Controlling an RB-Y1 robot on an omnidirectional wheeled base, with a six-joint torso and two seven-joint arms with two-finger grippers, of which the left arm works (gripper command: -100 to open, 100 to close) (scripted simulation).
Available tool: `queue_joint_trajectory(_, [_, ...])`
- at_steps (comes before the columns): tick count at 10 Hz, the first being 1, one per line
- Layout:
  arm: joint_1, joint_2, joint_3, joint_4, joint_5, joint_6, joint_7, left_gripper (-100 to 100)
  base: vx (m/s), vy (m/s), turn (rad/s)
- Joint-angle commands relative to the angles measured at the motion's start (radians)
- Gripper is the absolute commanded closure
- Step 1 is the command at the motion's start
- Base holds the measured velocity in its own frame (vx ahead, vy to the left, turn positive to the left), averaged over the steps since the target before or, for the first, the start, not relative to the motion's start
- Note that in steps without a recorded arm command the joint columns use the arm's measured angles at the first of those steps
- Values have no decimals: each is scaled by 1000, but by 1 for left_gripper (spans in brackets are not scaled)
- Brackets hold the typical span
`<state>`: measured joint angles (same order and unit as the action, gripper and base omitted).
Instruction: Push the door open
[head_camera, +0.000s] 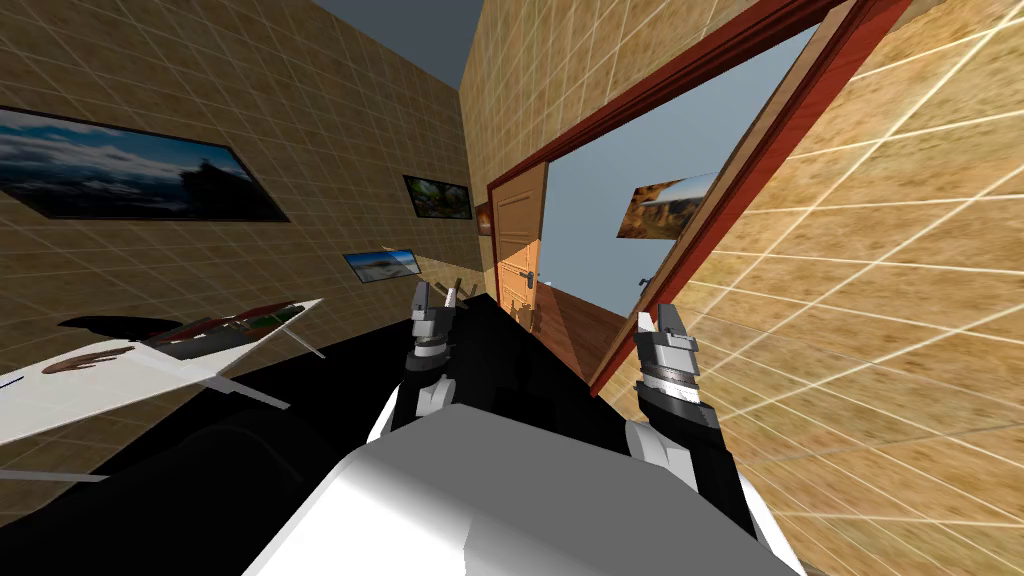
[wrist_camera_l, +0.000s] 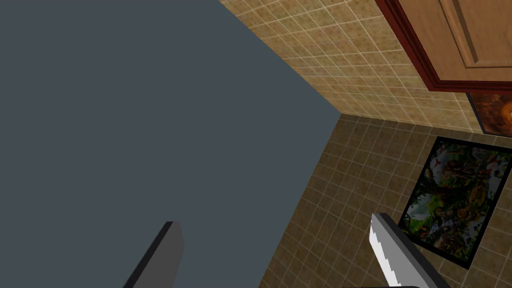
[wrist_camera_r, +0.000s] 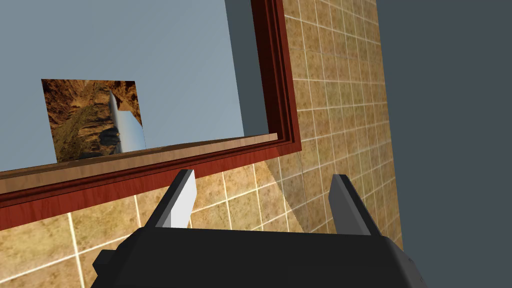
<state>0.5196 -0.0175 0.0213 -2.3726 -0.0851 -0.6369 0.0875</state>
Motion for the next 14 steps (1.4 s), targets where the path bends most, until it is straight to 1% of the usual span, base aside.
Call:
queue_joint_trajectory(1, [-19, 11, -4, 33, 4, 3, 2, -100, 79, -45, -79])
queue_joint_trajectory(4, [-60, 31, -13, 104, 13, 9, 7, -100, 104, 68, -80])
queue_joint_trajectory(5, [-70, 35, -15, 120, 15, 11, 8, -100, 98, 76, -64])
queue_joint_trajectory(6, [-89, 43, -19, 153, 18, 14, 10, -100, 112, 82, -83])
queue_joint_trajectory(8, [-108, 51, -23, 187, 23, 17, 13, -100, 103, 59, -62])
queue_joint_trajectory(14, [-181, 76, -38, 312, 38, 28, 21, -100, 78, 41, -66])
